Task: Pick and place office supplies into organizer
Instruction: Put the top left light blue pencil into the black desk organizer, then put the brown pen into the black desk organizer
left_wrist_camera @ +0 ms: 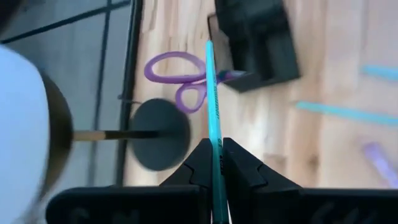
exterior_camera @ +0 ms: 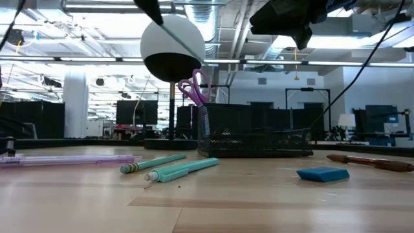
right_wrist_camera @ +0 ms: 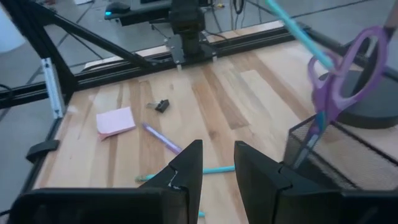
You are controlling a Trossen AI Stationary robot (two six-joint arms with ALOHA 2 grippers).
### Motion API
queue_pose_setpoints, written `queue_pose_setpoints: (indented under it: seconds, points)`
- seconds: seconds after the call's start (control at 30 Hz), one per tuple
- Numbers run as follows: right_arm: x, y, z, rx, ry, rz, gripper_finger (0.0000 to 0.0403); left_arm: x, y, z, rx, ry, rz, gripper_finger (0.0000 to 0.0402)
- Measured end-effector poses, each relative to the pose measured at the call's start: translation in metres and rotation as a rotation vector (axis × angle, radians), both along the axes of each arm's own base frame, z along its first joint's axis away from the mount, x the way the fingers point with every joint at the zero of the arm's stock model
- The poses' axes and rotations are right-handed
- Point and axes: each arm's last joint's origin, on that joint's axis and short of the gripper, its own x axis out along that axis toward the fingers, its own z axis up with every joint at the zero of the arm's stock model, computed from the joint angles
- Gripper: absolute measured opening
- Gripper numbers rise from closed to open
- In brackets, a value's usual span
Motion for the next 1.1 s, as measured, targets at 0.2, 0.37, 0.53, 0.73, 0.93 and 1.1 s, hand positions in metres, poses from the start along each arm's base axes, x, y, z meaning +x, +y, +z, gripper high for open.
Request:
queue_pose_setpoints:
  seconds: [0.2,0.37,0.53,0.73,0.93,1.1]
  points:
    - [0.000,0.001,0.000,0.051,-0.005,0.011,0.0088,0.042,0.026,-0.004,-0.018,0.171,-0.001,0.0006]
    - [0.000,0.002,0.000,0.075,-0.003,0.002,0.0088,0.067,0.050,-0.012,-0.081,0.230,-0.061,0.0006]
    - [-0.002,0.004,-0.001,0.101,0.001,-0.004,0.0088,0.087,0.074,-0.036,-0.191,0.299,-0.050,0.0006]
    - [-0.006,0.006,-0.007,0.079,0.072,0.001,0.0088,0.099,0.086,-0.057,-0.207,0.358,-0.088,0.0006]
    - [-0.007,0.005,-0.009,0.104,0.087,-0.019,0.0088,0.109,0.091,-0.079,-0.228,0.424,-0.109,0.0042]
    - [-0.007,0.005,-0.009,0.102,0.088,-0.018,0.0088,0.116,0.092,-0.086,-0.221,0.408,-0.122,0.0074]
